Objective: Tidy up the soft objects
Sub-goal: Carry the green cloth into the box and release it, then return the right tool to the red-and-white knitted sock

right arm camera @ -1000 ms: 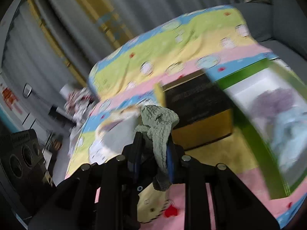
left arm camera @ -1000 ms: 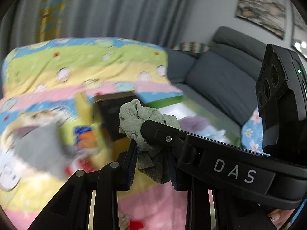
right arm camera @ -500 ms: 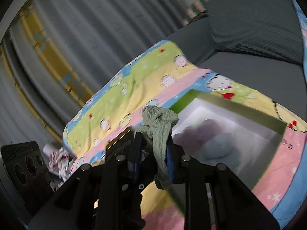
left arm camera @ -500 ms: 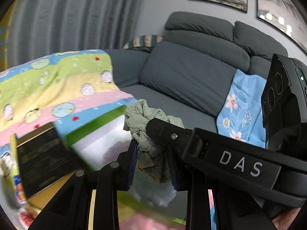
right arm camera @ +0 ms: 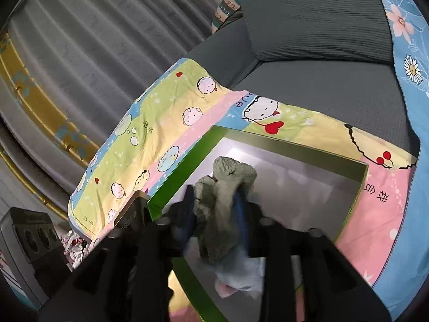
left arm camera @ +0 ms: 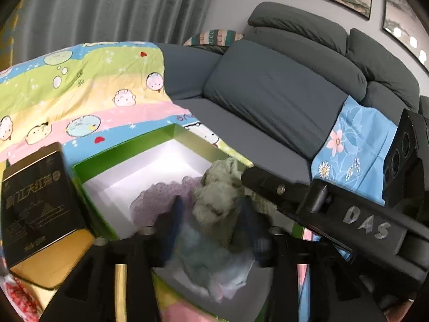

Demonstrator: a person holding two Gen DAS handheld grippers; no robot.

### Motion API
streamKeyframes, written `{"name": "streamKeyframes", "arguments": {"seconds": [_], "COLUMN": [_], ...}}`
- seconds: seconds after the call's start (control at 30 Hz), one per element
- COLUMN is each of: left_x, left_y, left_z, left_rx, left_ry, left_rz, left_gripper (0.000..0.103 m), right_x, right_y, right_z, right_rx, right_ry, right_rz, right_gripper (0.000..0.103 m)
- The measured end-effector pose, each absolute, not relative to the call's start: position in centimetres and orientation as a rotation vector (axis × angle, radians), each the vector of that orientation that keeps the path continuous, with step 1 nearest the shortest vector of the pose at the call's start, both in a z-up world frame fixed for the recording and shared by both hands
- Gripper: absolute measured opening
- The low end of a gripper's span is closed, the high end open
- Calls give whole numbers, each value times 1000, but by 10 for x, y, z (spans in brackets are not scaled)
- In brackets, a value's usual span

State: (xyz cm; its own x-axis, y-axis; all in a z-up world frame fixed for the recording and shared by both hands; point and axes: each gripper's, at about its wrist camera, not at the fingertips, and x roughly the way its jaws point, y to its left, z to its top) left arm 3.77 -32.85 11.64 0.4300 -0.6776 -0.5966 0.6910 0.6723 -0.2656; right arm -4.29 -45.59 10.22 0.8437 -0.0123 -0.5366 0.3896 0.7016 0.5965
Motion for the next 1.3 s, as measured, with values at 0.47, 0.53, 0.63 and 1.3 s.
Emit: {"name": "streamKeyframes", "arguments": {"seconds": [0.47,0.53,0.63,1.3], "left_x": [15,11,5,-15], "left_y": [-195,-165,-115,66], "left_z": [152,152,151,70], "left_rx": [-125,-147,-194,-298], "left_ry": [719,741,769,934], "left_rz": [-652,-591,-485,-37], "left_gripper": [93,93,93,93], "right_x": [-58,-60,-61,35], "right_y": [-407,-397,-376,-188], "right_z": [142,149,159,64], "right_rx": [626,599,553,276], "right_ry": [475,463,451,958], "right_rz": [-201,-182,-147,257], "right_gripper": [93,95,99,73]}}
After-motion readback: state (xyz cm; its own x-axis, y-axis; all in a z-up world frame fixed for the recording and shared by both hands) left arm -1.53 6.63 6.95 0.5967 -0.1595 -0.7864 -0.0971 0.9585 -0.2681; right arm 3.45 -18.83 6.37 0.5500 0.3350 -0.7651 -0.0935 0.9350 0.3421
